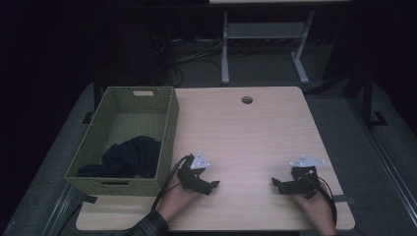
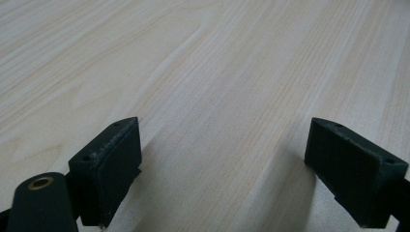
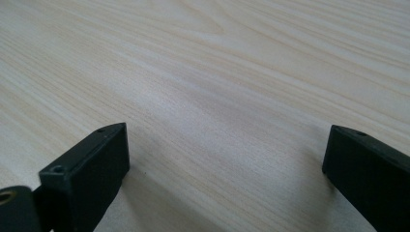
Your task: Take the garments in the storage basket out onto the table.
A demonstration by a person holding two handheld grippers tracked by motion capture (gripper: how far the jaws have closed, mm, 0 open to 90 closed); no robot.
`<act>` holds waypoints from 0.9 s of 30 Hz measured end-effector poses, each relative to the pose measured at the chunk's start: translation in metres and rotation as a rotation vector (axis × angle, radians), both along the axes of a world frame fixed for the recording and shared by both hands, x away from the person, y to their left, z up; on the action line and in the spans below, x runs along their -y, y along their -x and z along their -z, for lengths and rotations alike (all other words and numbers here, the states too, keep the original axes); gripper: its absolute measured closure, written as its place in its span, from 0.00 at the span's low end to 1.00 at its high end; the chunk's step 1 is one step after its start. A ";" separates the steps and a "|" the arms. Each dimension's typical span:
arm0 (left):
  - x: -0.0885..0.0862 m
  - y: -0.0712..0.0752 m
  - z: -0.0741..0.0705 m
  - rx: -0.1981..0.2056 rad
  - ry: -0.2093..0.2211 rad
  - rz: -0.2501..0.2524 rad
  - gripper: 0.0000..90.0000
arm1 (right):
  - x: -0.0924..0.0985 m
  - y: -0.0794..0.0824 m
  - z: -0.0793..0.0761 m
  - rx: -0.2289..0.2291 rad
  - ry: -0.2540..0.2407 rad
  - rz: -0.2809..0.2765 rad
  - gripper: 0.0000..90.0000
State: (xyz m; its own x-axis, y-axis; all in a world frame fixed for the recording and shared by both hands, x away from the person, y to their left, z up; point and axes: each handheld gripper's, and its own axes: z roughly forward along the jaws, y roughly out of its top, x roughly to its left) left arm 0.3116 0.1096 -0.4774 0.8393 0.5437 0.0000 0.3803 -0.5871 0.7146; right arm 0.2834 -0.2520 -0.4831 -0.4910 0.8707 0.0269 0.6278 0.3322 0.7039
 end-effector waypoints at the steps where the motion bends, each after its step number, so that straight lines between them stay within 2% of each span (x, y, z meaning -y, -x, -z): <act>1: 0.000 0.000 0.000 0.000 0.000 -0.001 0.14 | 0.000 0.000 0.000 0.000 0.000 0.000 0.03; 10: 0.000 0.001 0.000 -0.002 -0.001 -0.015 0.15 | 0.000 0.000 0.000 0.000 0.000 0.000 0.03; 15: 0.000 0.001 -0.002 -0.022 -0.001 -0.016 0.15 | 0.000 0.000 0.000 0.000 0.000 0.000 0.03; 27: 0.004 0.002 -0.016 -0.012 -0.055 0.007 0.15 | 0.000 0.000 0.000 0.000 0.001 -0.001 0.03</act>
